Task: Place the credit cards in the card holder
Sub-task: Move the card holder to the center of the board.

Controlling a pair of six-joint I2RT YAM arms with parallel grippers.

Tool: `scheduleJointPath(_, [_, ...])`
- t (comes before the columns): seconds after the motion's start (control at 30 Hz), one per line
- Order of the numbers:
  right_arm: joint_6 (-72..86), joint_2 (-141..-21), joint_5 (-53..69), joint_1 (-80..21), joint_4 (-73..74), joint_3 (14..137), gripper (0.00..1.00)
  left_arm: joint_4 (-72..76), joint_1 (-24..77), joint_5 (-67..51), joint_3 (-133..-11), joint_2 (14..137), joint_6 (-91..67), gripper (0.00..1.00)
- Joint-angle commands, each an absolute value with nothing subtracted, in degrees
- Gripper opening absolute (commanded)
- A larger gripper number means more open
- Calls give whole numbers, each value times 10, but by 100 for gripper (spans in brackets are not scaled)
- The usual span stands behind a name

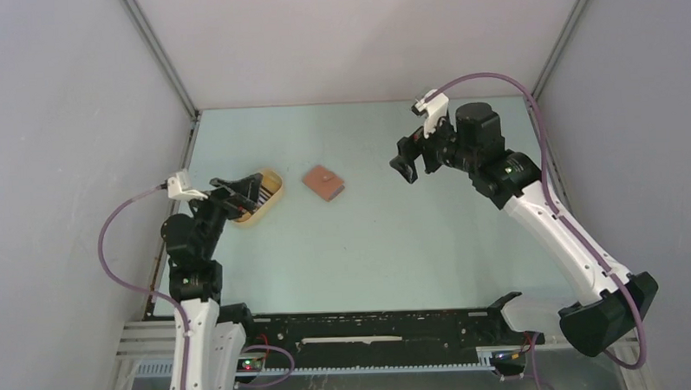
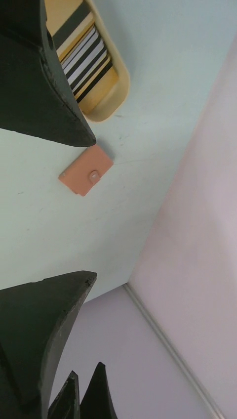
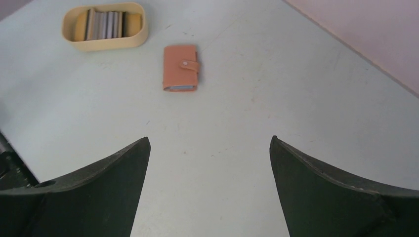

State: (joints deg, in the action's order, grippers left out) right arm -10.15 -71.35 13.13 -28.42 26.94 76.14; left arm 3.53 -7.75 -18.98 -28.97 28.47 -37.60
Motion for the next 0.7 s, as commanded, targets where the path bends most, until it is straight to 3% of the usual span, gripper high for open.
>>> scheduleJointPath(0.0, [-124, -688, 267, -257, 281, 738, 100, 107, -71, -286, -281, 345, -407, 100])
scheduleJointPath(0.1, [-145, -683, 371, -226, 301, 717, 100, 102, -23, -265, -288, 378, -395, 99])
scheduleJointPath(0.27, [-157, -690, 415, -198, 309, 686, 100, 36, 170, -59, -341, 467, -347, 98])
scheduleJointPath(0.33, [-158, -698, 443, -184, 320, 684, 100, 61, 208, -5, -351, 525, -381, 89])
scheduleJointPath(0.47, [-142, -722, 504, -163, 317, 668, 100, 222, 219, 44, -321, 657, -471, 84])
scheduleJointPath(0.67, [-128, -793, 528, -150, 324, 667, 97, 308, 231, 86, -344, 829, -549, 79])
